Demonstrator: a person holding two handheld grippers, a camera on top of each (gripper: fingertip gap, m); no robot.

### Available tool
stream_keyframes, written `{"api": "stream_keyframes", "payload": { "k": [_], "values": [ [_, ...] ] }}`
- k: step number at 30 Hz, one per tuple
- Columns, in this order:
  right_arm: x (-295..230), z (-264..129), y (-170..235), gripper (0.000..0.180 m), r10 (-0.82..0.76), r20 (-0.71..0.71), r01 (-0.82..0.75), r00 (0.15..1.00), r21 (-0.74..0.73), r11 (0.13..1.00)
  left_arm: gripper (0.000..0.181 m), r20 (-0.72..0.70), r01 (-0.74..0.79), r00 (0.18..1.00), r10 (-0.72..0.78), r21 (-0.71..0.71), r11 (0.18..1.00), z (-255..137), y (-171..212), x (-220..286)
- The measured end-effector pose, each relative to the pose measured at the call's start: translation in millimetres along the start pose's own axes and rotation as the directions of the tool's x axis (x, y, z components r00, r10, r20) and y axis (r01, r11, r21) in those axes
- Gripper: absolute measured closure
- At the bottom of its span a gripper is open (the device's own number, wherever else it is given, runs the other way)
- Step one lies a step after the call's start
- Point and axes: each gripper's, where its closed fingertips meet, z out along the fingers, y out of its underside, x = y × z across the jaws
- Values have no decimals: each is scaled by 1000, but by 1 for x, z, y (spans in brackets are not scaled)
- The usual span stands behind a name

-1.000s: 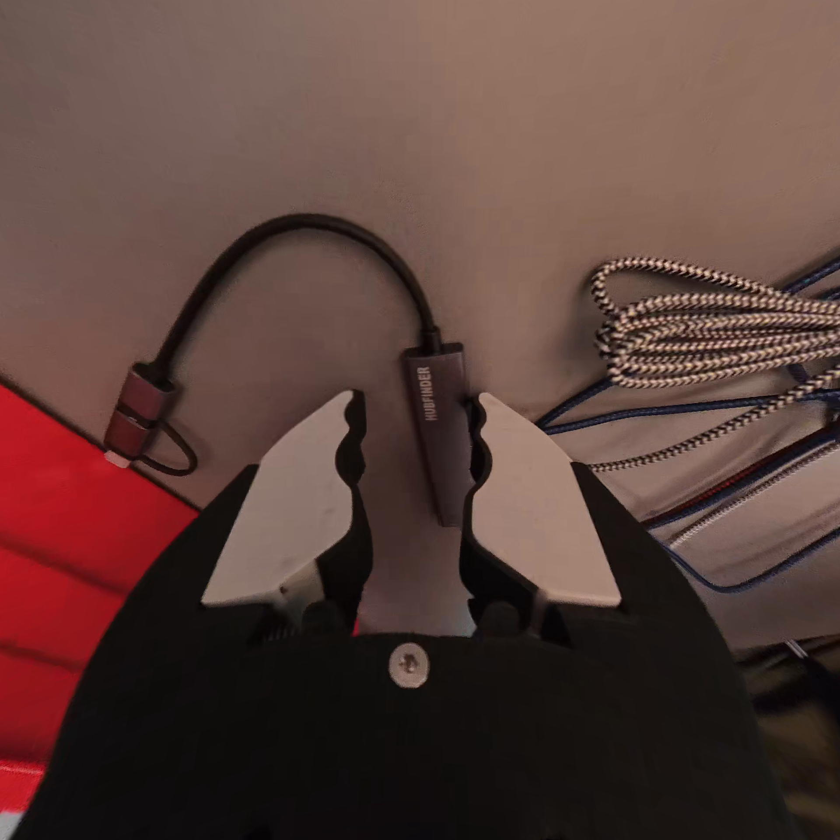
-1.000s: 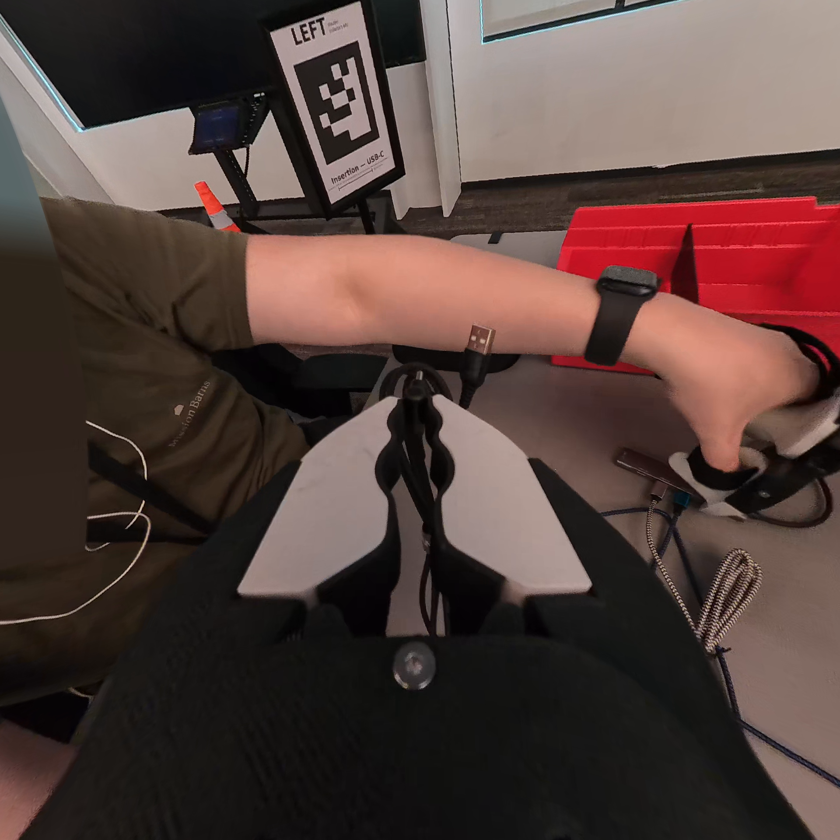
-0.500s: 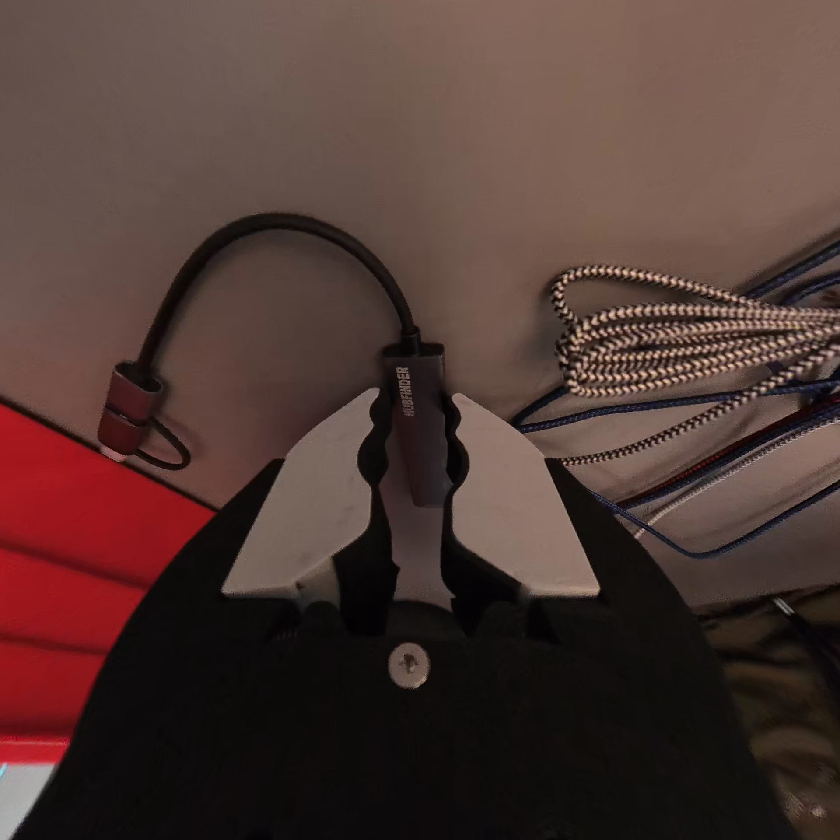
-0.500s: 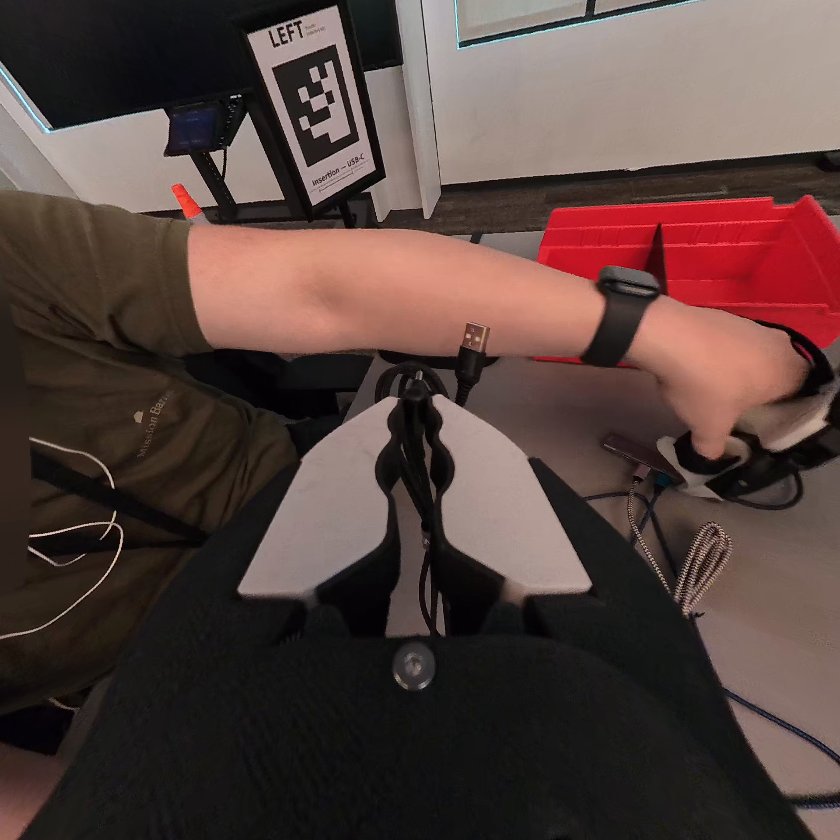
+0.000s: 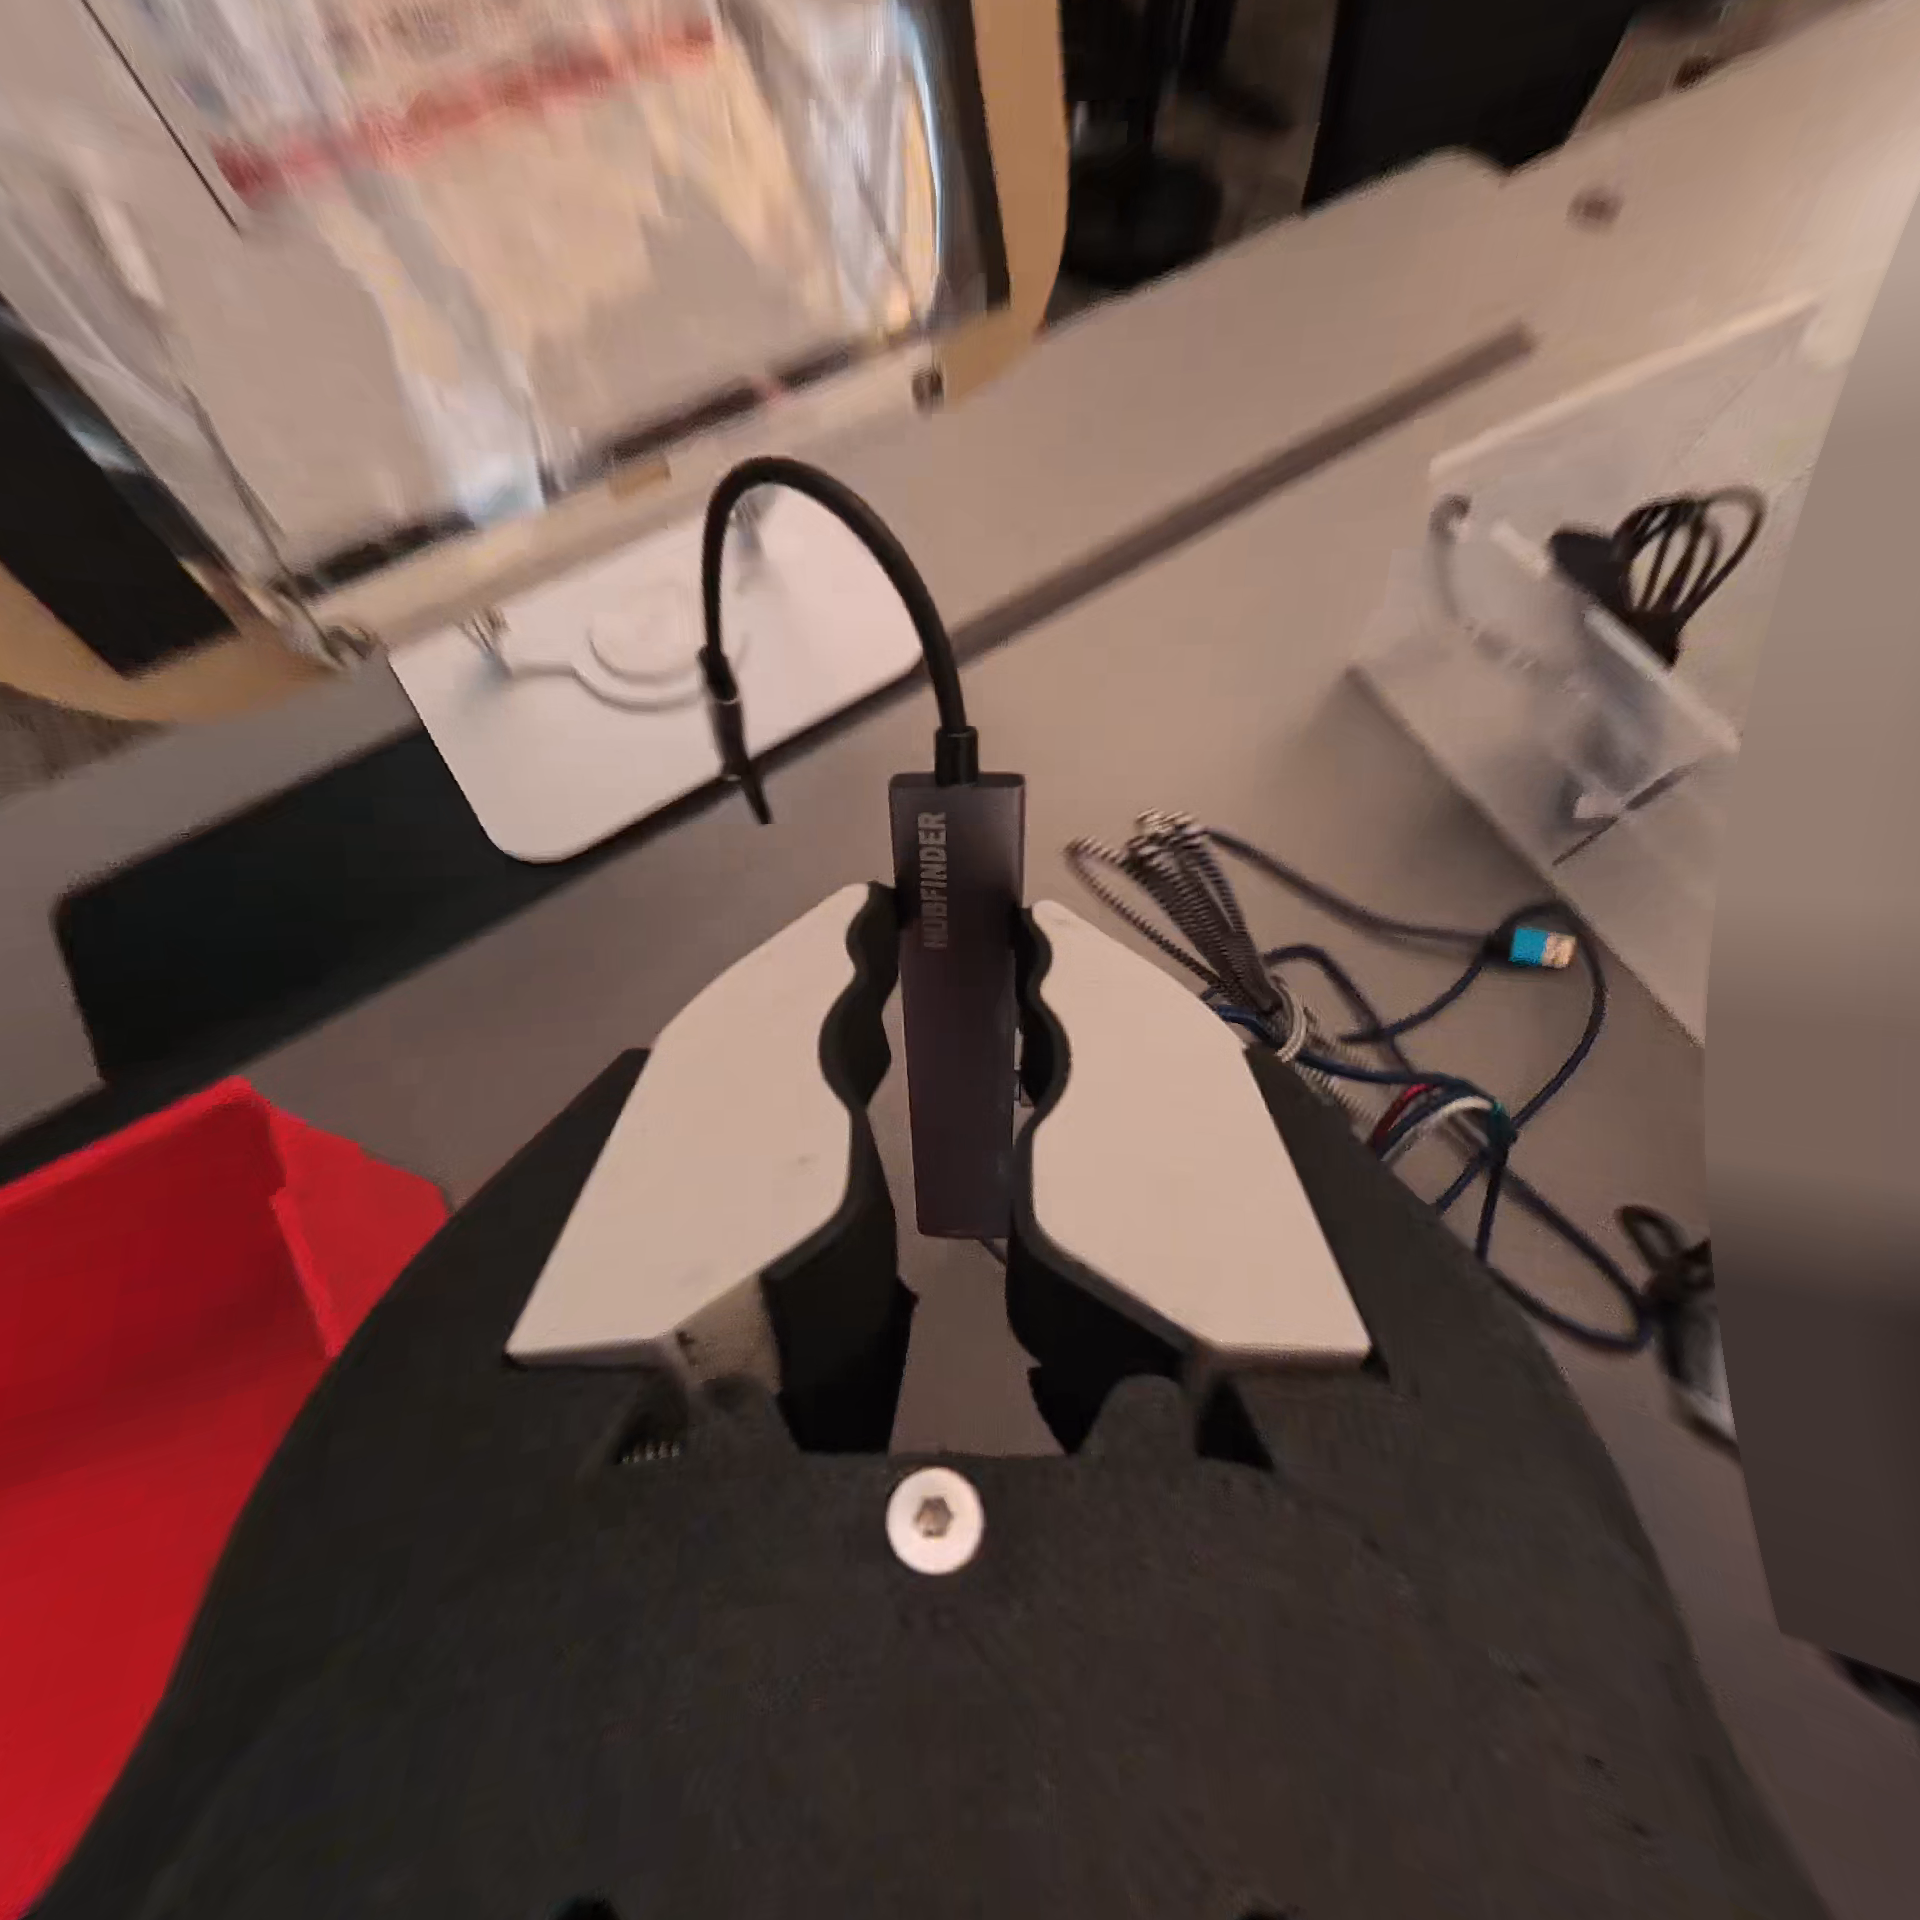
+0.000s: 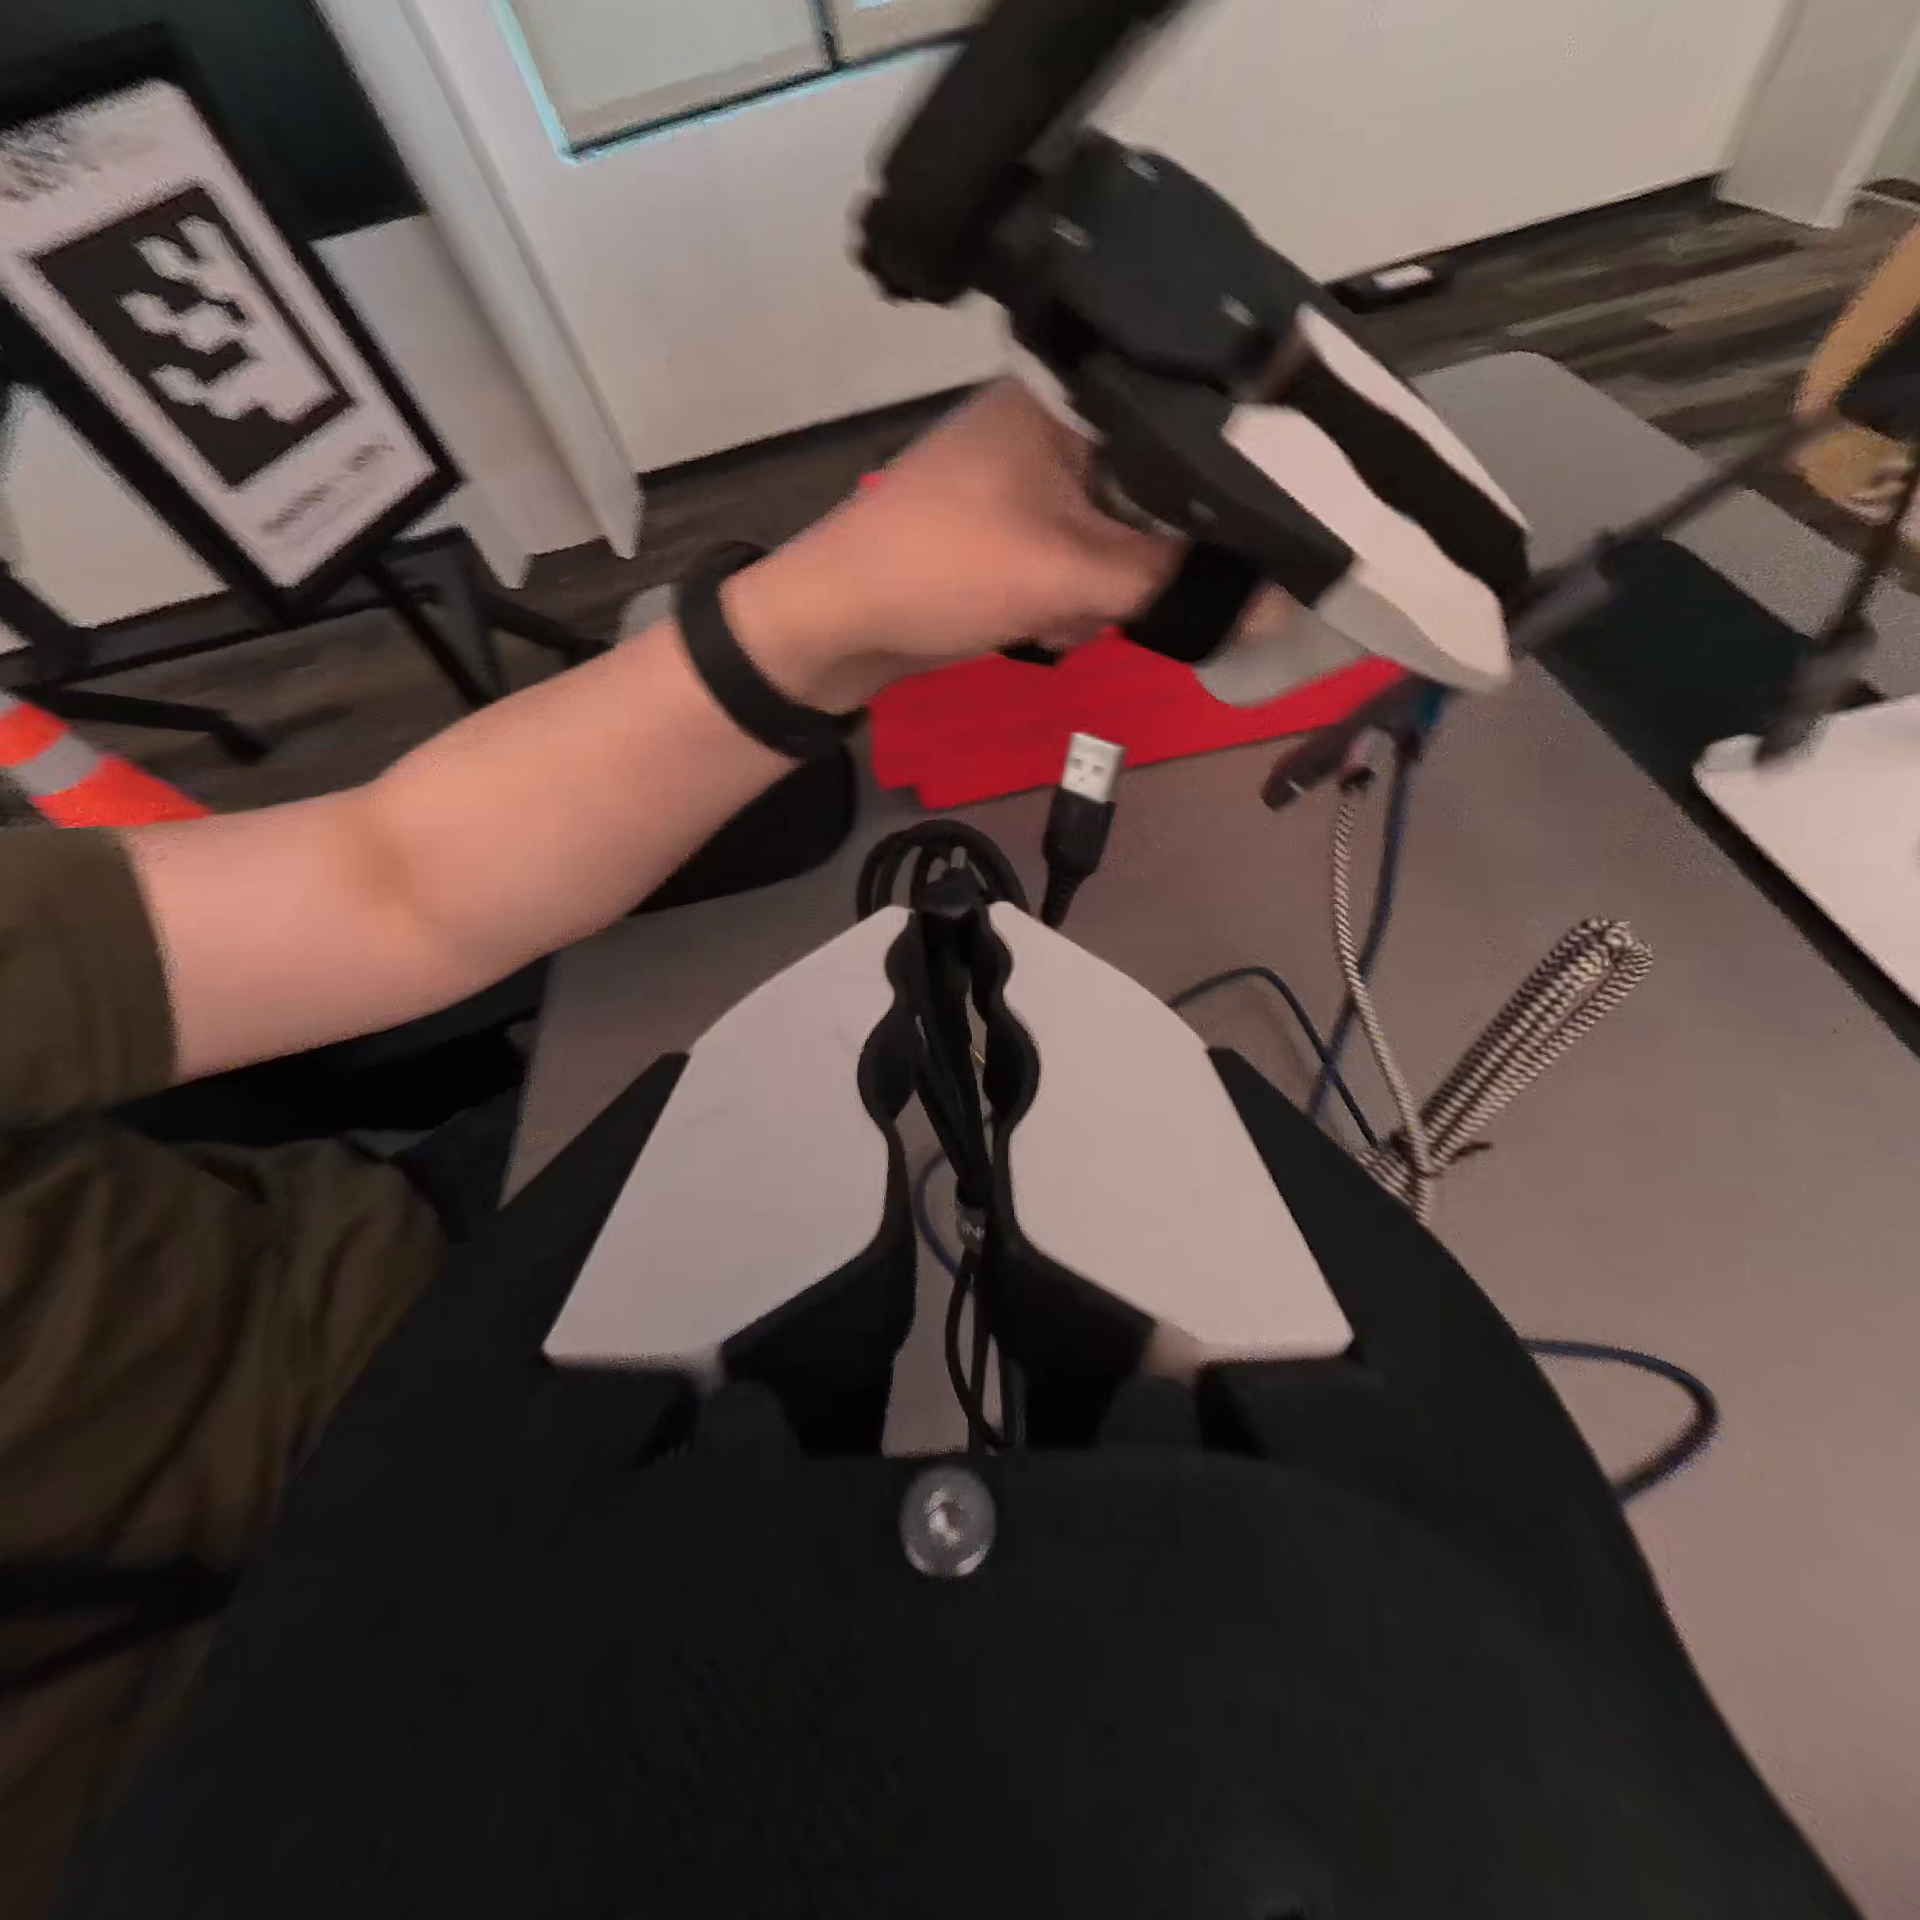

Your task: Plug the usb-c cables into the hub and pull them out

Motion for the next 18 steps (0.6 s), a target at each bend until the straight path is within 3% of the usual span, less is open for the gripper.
{"api": "stream_keyframes", "payload": {
  "k": [4,10,14,18],
  "values": [
    [23,18,12,172,-11,-136,4,991,-51,999,159,-22,-7,1000,11,172,985,-24,-22,14],
    [36,41,8,172,3,-238,8,971,46,999,159,-2,8,1000,-8,354,935,-54,-40,14],
    [44,54,10,172,-91,-392,110,915,26,994,160,-92,121,992,-90,418,900,-62,-45,9],
    [54,59,5,172,-56,-480,135,875,131,982,160,-219,258,959,-178,424,868,-56,-47,12]
  ]
}}
